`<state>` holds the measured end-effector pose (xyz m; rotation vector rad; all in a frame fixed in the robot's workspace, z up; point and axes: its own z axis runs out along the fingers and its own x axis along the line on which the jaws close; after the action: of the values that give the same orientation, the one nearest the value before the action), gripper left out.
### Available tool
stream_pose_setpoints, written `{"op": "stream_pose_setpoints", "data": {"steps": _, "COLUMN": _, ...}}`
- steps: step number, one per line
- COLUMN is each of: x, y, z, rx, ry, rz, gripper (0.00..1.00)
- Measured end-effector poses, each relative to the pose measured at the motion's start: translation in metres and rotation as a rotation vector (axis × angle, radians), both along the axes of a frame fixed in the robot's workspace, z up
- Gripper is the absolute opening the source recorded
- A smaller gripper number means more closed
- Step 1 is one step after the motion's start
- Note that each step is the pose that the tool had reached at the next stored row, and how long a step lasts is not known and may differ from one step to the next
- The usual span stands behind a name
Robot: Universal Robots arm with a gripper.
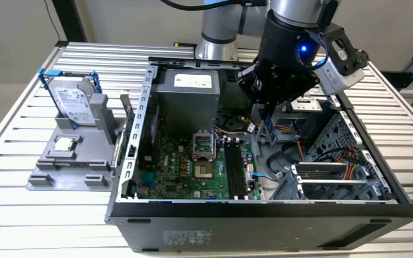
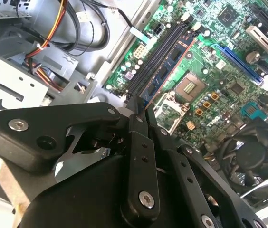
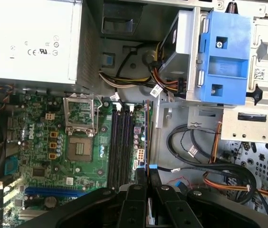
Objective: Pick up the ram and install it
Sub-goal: 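Insert the ram into the slot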
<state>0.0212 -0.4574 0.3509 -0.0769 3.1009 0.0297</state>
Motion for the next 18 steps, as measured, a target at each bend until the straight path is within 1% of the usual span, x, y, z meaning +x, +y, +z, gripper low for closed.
{"op": "stream_pose_setpoints", "data": {"steps": 5, "x": 0.0, "y": 0.0, "z": -0.0059, "rx": -0.0001, "ry": 0.0, "rz": 0.0, "gripper": 0.0}}
{"op": "stream_pose_setpoints", "data": {"steps": 11, "x": 0.0, "y": 0.0, "z": -0.0165, "rx": -0.0011, "ry": 0.0001, "rz": -0.001, "gripper": 0.0}}
{"op": "stream_pose_setpoints", "data": {"steps": 13, "x": 0.0, "y": 0.0, "z": -0.02, "rx": -0.0012, "ry": 0.0001, "rz": -0.014, "gripper": 0.0}}
{"op": "stream_pose_setpoints", "data": {"steps": 18, "x": 0.0, "y": 0.0, "z": -0.0283, "rx": -0.0016, "ry": 0.0001, "rz": -0.068, "gripper": 0.0}}
